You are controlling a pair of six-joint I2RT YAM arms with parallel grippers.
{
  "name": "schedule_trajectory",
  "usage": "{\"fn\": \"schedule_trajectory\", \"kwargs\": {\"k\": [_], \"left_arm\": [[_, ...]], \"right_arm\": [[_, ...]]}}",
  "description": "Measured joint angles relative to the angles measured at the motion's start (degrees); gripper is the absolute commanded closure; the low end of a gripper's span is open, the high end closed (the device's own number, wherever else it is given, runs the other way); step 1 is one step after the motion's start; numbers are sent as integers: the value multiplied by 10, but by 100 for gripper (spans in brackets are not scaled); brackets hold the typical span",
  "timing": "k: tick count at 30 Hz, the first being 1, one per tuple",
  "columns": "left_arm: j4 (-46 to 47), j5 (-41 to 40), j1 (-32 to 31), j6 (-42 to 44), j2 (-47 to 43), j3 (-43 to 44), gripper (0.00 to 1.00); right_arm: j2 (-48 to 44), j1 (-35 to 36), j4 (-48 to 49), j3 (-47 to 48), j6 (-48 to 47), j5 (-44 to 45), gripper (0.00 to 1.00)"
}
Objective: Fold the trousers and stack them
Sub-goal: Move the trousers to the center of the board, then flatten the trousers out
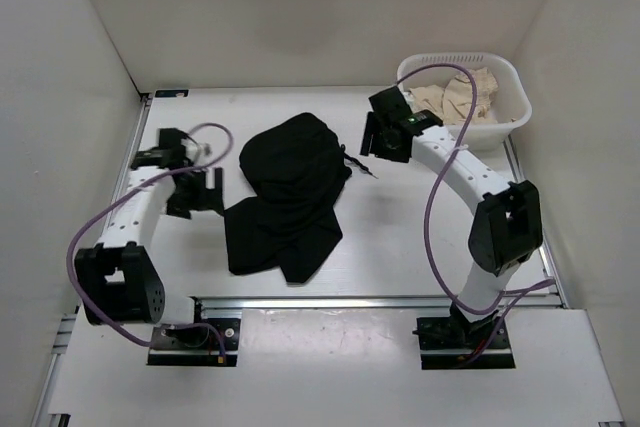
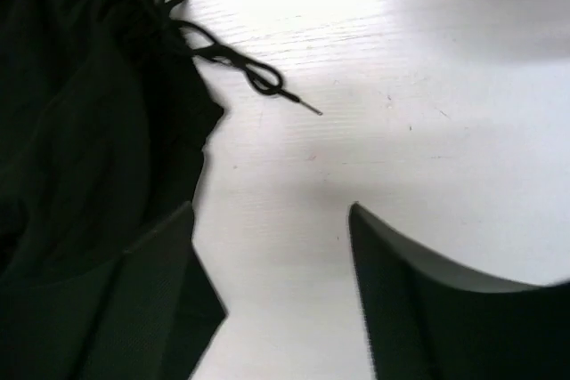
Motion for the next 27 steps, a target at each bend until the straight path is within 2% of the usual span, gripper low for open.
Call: {"fn": "schedule_trajectory", "kwargs": {"k": [2, 3, 4, 7, 10, 13, 16, 18, 20, 21, 22, 23, 24, 25, 27], "left_arm": [[2, 1, -73, 0, 17, -33, 0], [7, 1, -107, 1, 25, -48, 0], [10, 0, -134, 1, 33, -62, 0], [24, -21, -202, 1, 52, -98, 0], [45, -40, -259, 1, 70, -125, 0], [67, -47, -292, 1, 92, -143, 0], [87, -56, -301, 1, 120, -160, 1], [85, -68, -305, -1, 125, -159, 16], [85, -69, -306, -1, 127, -158, 43], [85, -68, -306, -2, 129, -158, 58], [83, -65, -305, -2, 130, -158, 75], [82, -64, -306, -5, 131, -157, 86], [82, -61, -306, -2, 131, -157, 86], [81, -62, -306, 0, 131, -157, 86], [81, -68, -302, -2, 130, -158, 86]], "right_arm": [[-5, -16, 17, -22, 17, -12, 50], [-1, -18, 28, -30, 26, -23, 62], [5, -18, 39, -37, 35, -35, 64], [38, -18, 73, -56, 70, -73, 65], [85, -21, 101, -59, 102, -105, 57], [134, -24, 110, -44, 127, -125, 47], [190, -26, 107, -2, 143, -139, 46], [210, -27, 105, 17, 152, -151, 44], [223, -27, 106, 35, 163, -165, 44], [229, -27, 107, 41, 168, -172, 47], [233, -27, 107, 47, 172, -180, 56], [238, -27, 109, 52, 177, -186, 62], [242, -27, 112, 54, 181, -194, 74], [245, -29, 114, 54, 184, -201, 100], [250, -31, 116, 54, 195, -218, 100]]}}
